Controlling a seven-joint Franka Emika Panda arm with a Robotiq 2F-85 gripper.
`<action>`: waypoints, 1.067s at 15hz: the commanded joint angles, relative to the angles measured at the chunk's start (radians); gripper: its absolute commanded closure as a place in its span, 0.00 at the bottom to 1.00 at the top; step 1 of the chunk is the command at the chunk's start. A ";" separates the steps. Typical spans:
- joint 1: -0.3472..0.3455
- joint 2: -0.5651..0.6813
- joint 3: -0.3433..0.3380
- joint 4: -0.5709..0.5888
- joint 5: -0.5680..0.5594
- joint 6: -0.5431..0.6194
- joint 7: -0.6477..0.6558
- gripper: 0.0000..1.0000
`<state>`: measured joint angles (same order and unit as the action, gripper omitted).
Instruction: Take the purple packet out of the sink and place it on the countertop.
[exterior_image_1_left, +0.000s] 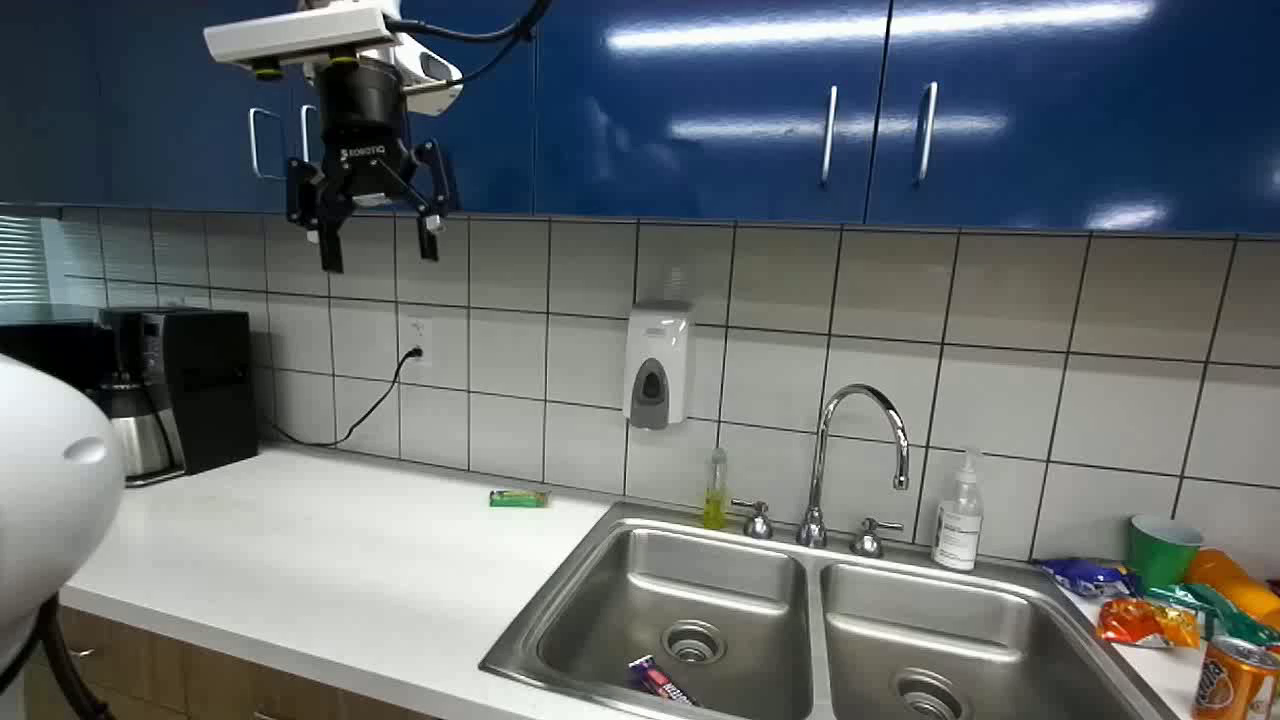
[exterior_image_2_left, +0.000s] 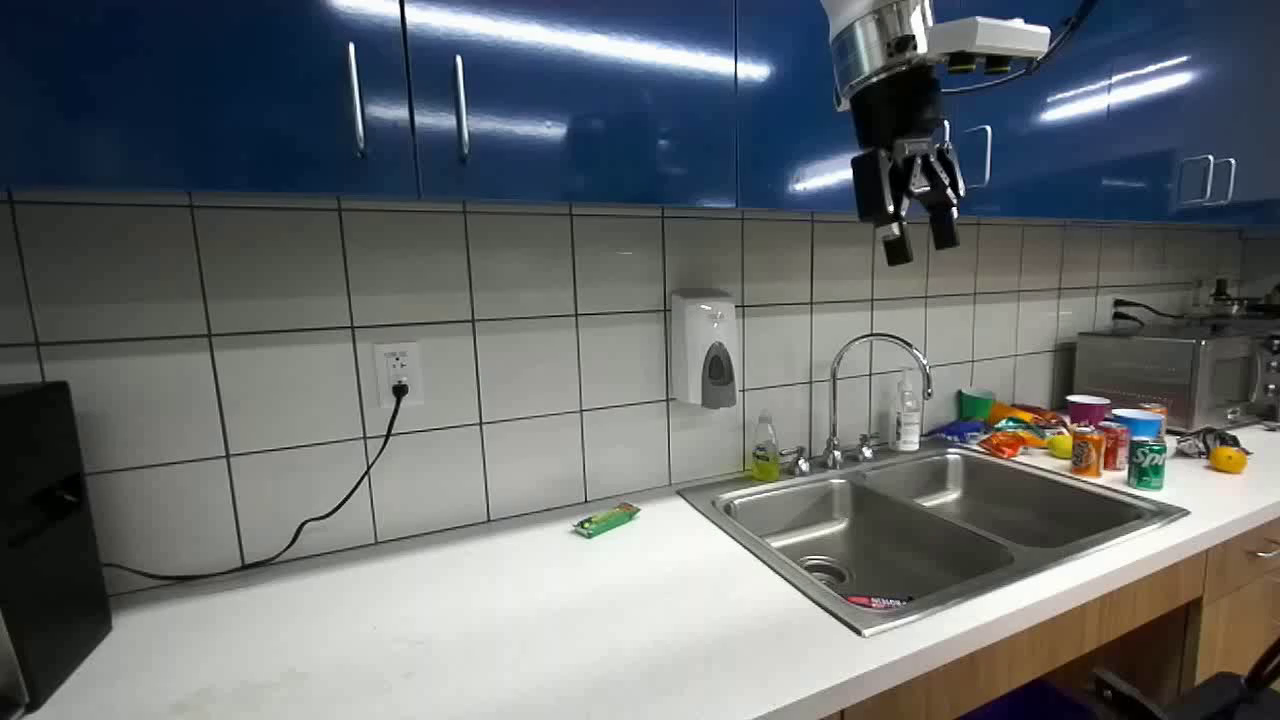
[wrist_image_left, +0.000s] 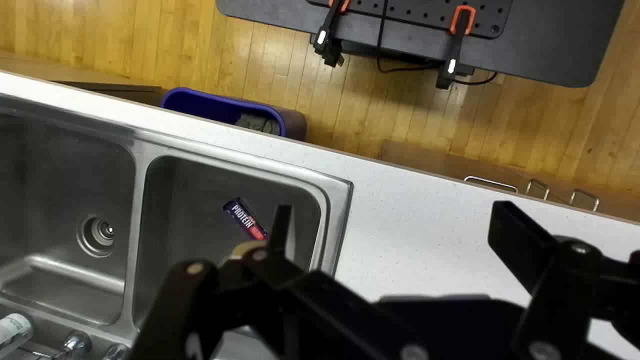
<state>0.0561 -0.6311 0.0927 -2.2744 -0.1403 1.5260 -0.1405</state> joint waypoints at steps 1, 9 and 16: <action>0.020 0.003 -0.014 0.003 -0.007 -0.004 0.009 0.00; 0.009 0.058 -0.045 -0.054 -0.018 0.137 -0.006 0.00; -0.009 0.178 -0.112 -0.138 -0.023 0.352 -0.049 0.00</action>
<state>0.0562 -0.4946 0.0017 -2.3970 -0.1467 1.8107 -0.1438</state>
